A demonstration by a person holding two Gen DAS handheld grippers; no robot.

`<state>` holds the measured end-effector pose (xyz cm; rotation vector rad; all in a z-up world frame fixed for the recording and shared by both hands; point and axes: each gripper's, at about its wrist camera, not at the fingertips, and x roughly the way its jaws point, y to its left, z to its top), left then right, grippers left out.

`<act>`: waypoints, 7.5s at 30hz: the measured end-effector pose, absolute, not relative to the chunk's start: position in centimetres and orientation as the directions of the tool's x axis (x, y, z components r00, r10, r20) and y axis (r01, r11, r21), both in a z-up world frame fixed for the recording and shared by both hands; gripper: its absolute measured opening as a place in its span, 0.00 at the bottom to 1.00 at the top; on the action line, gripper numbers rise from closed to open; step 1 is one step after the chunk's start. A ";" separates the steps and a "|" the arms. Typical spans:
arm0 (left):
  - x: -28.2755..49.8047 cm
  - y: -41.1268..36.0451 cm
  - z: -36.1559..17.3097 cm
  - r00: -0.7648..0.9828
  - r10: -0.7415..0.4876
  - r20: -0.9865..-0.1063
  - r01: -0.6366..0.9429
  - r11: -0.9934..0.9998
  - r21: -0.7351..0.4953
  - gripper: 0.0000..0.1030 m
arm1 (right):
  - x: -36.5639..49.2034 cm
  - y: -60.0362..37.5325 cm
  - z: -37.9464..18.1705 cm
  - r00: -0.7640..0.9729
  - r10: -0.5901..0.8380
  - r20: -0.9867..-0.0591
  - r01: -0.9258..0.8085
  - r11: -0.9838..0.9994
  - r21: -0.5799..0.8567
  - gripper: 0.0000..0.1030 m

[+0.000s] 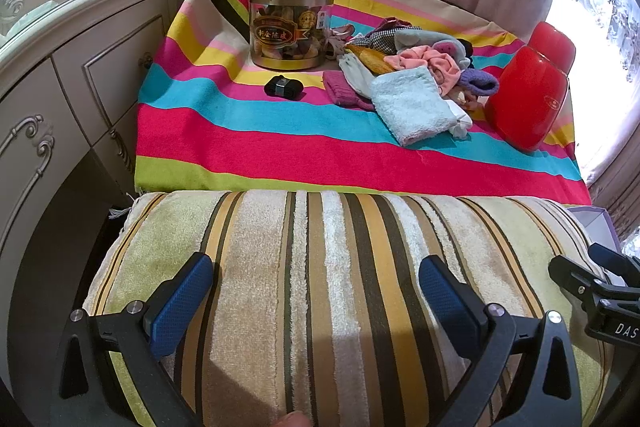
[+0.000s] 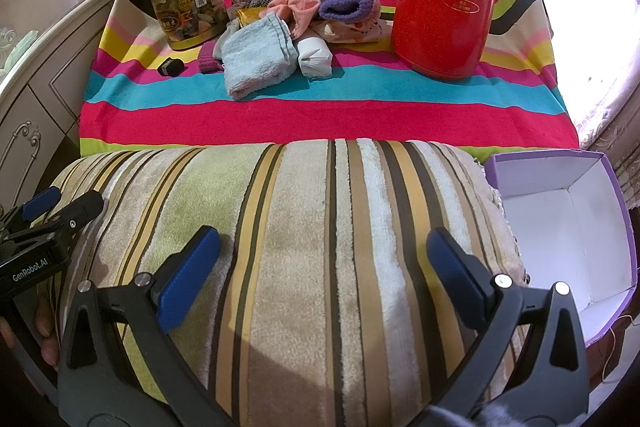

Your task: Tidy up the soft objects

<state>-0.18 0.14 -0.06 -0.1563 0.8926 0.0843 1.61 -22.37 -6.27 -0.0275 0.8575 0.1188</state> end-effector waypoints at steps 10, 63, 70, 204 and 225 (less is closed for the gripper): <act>-0.2 0.1 -0.1 0.626 0.008 -0.780 -0.140 0.985 -0.101 1.00 | 1.6 -22.4 -6.3 0.648 0.094 -0.756 -0.116 0.993 0.024 1.00; 20.2 7.9 -1.6 0.537 0.022 -0.843 -0.195 0.976 -0.099 0.86 | 15.4 -17.5 -6.4 0.550 0.241 -0.800 -0.280 0.955 0.096 1.00; 24.3 8.0 -3.7 0.505 0.025 -0.863 -0.159 0.985 -0.064 0.82 | 18.6 -15.1 -6.4 0.572 0.218 -0.791 -0.301 0.953 0.045 1.00; 17.7 -2.0 4.4 0.678 -0.352 -0.646 -0.029 0.865 -0.502 0.68 | 19.5 -20.6 0.5 0.770 0.217 -0.600 -0.334 0.938 -0.090 0.92; 20.1 2.5 4.6 0.709 -0.331 -0.623 -0.070 0.845 -0.530 0.68 | 28.7 -14.3 -4.7 0.764 0.032 -0.644 -0.248 0.936 -0.248 0.92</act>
